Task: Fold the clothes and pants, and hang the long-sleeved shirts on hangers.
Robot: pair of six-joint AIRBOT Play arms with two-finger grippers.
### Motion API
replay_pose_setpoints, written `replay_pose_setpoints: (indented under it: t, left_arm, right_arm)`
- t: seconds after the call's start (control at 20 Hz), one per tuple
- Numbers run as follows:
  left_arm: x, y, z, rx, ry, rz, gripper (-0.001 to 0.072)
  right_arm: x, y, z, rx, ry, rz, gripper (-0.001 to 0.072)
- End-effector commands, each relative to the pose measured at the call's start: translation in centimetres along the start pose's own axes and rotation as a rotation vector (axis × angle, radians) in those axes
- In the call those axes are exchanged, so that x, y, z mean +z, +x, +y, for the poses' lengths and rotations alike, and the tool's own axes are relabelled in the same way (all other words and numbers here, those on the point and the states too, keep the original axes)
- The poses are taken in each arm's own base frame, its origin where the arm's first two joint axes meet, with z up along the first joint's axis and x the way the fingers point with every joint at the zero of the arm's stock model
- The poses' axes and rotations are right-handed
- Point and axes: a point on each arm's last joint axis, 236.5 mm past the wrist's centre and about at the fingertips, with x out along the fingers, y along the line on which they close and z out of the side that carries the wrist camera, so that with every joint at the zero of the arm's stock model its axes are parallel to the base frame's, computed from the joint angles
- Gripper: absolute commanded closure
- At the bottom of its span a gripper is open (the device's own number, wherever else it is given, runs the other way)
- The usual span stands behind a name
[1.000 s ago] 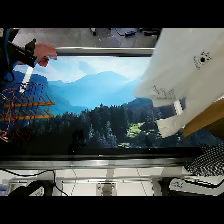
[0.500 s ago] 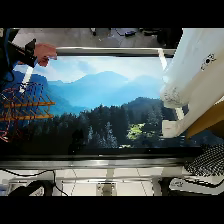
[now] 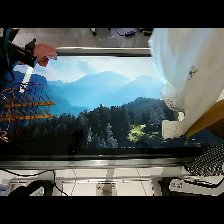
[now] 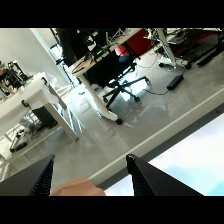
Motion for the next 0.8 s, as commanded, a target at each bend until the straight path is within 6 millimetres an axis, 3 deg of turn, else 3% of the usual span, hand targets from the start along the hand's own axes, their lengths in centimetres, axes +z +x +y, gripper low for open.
replay_pose_setpoints:
  t: [0.0, 0.2, 0.3, 0.5, 0.75]
  left_arm:
    - [-0.1, 0.0, 0.0, 0.001, 0.0, 0.001, 0.0155]
    - [0.0, 0.0, 0.0, 0.0, 0.0, 0.001, 0.0155]
    - [0.0, 0.0, 0.0, 0.0, 0.0, 0.001, 0.0155]
    - [0.0, 0.0, 0.0, 0.0, 0.0, 0.001, 0.0155]
    - [-0.1, 0.0, 0.3, 0.013, 0.0, 0.003, 0.0155]
  right_arm:
    - [-2.6, 1.6, 5.4, 0.175, -0.027, 0.105, 0.066]
    - [-4.2, 2.4, 7.9, 0.247, -0.052, 0.168, 0.066]
    - [-6.0, 2.4, 9.0, 0.285, -0.081, 0.244, 0.066]
    - [-9.1, 2.8, 9.7, 0.293, -0.109, 0.357, 0.0659]
    - [-9.8, 2.9, 10.4, 0.315, -0.116, 0.381, 0.0659]
